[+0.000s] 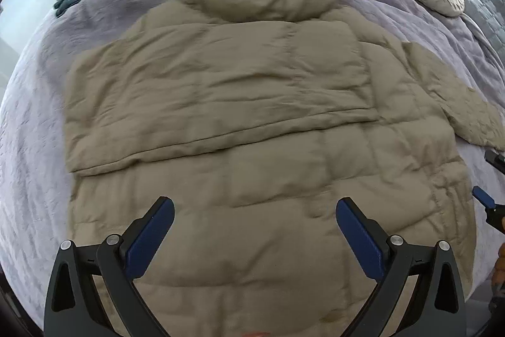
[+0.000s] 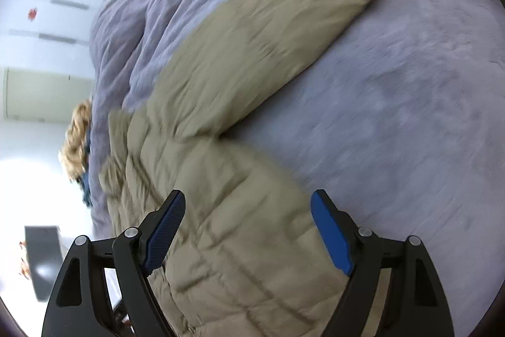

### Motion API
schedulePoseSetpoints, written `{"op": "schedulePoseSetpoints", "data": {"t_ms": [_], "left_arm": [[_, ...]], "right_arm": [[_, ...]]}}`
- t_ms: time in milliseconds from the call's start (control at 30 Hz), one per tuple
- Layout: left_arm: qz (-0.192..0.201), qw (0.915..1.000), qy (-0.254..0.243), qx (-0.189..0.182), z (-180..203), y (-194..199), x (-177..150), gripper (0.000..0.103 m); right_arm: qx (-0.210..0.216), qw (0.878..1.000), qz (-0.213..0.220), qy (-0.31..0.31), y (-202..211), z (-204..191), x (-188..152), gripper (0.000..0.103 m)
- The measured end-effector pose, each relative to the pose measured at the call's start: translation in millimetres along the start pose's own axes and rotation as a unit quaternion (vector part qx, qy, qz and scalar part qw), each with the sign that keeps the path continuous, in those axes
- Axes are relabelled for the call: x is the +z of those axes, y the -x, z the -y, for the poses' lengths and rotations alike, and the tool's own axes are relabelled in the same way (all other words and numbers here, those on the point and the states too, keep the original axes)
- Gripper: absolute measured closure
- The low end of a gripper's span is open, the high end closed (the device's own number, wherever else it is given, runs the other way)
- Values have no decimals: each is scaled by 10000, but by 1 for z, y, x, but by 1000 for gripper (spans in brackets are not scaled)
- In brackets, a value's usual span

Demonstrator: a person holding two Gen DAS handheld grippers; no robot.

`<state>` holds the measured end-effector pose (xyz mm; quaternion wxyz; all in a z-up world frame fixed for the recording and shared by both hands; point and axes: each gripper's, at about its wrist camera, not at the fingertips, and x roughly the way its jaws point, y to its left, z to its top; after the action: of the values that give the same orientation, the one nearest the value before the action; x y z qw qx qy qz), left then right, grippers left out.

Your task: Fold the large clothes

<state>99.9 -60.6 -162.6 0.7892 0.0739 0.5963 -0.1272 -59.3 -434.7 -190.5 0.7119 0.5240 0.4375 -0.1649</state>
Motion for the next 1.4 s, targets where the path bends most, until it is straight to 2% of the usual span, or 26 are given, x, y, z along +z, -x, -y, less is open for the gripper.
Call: {"op": "schedulePoseSetpoints", "data": {"t_ms": [33,100,400,567,700,767,867,933,967,1033,1100,1233,1400], "left_arm": [[5,10000,-23,-2,7,0,1,0],[-4,10000,-50,-22,21,0,4,0],[-123,9997,-192,-26,70,-9,17,0],[-87,9996,-183,204,85,-15,23,0],[-347,9993,-101,65,89,-27,26,0],[-329,9994,-84,86,91,-28,26,0],[-292,9995,-30,144,92,-28,29,0],[-255,9995,26,159,93,-27,31,0],[-243,9996,43,149,94,-27,34,0],[-213,9997,88,118,95,-25,37,0],[-193,9997,98,86,90,-22,38,0],[-107,9999,72,86,78,-15,41,0],[120,9994,312,125,48,-2,45,0]], "right_arm": [[13,10000,21,-70,2,7,7,13],[31,9998,97,-174,6,18,21,0],[-125,9967,521,-604,20,67,87,0],[663,9858,745,-1352,17,100,127,0],[1235,9730,868,-1747,14,119,154,0],[1449,9661,910,-1931,11,123,167,1],[1867,9531,861,-2221,1,128,183,11],[1986,9473,750,-2398,-6,127,189,37],[2075,9438,665,-2484,-11,127,191,43],[2291,9374,551,-2564,-15,125,194,79],[2332,9376,530,-2523,-15,121,194,93],[2642,9424,570,-1972,-1,87,195,93],[2733,9585,488,-656,20,2,191,93]]}}
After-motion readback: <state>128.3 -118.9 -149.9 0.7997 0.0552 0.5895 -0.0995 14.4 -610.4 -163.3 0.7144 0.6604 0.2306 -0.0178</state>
